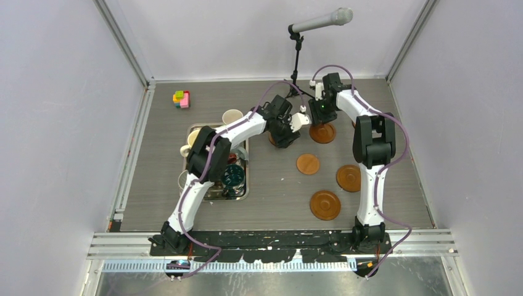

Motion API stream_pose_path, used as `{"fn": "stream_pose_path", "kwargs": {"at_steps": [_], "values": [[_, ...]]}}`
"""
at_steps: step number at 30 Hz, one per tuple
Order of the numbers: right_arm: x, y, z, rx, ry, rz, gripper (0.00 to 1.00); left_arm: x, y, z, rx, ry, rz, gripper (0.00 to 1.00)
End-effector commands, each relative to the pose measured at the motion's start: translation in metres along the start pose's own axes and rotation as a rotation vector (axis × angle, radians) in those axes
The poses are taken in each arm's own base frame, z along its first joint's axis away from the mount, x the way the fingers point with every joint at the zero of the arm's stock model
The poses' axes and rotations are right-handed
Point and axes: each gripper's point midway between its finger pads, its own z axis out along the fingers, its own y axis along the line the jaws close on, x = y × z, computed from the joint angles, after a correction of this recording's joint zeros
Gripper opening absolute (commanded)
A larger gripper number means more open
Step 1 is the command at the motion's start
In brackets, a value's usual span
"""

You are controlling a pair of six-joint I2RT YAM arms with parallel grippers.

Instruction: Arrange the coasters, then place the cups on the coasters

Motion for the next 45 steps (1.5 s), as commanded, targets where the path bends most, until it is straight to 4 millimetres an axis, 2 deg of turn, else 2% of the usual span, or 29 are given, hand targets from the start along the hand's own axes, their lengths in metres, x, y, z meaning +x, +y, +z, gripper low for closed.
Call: {"fn": "stream_pose_path", "kwargs": {"at_steps": [1,11,15,17,21,25,27,29,32,33,34,37,40,43,45], "values": [[0.015,0.014,0.024,-0.061,0.047,0.018,0.50,0.004,0.014,0.011,0.033,-0.044,0.008,0.52],[0.007,0.018,0.019,-0.075,0.027,0.037,0.51,0.004,0.025,0.015,0.008,-0.037,0.041,0.54],[-0.006,0.018,0.005,-0.070,-0.014,0.040,0.52,-0.005,0.027,0.002,-0.009,-0.055,0.042,0.67],[-0.018,0.019,-0.006,-0.071,-0.050,0.042,0.53,-0.014,0.029,-0.010,-0.029,-0.072,0.043,0.71],[-0.045,0.025,-0.039,-0.089,-0.140,0.042,0.56,-0.047,0.035,-0.045,-0.070,-0.136,0.033,0.78],[-0.069,0.026,-0.082,-0.095,-0.240,0.047,0.60,-0.075,0.035,-0.081,-0.091,-0.199,0.022,0.84],[-0.072,0.018,-0.101,-0.089,-0.266,0.055,0.61,-0.079,0.029,-0.095,-0.093,-0.202,0.020,0.85],[-0.066,0.005,-0.116,-0.074,-0.270,0.060,0.62,-0.079,0.020,-0.105,-0.082,-0.195,0.010,0.87],[-0.046,-0.025,-0.130,-0.049,-0.247,0.095,0.65,-0.077,0.002,-0.124,-0.069,-0.193,-0.015,0.89],[-0.036,-0.042,-0.134,-0.036,-0.234,0.123,0.66,-0.073,-0.005,-0.124,-0.061,-0.180,-0.019,0.91],[-0.026,-0.056,-0.138,-0.022,-0.218,0.132,0.67,-0.074,-0.012,-0.132,-0.067,-0.183,-0.014,0.92],[0.002,-0.093,-0.143,0.030,-0.179,0.168,0.70,-0.068,-0.030,-0.140,-0.061,-0.164,-0.003,0.96],[0.021,-0.125,-0.145,0.067,-0.162,0.212,0.71,-0.061,-0.042,-0.136,-0.048,-0.149,-0.010,0.98],[0.031,-0.137,-0.141,0.059,-0.141,0.230,0.71,-0.059,-0.037,-0.128,-0.073,-0.147,-0.006,0.98],[0.034,-0.129,-0.135,0.021,-0.134,0.234,0.70,-0.058,-0.028,-0.118,-0.105,-0.135,-0.007,0.97]]}}
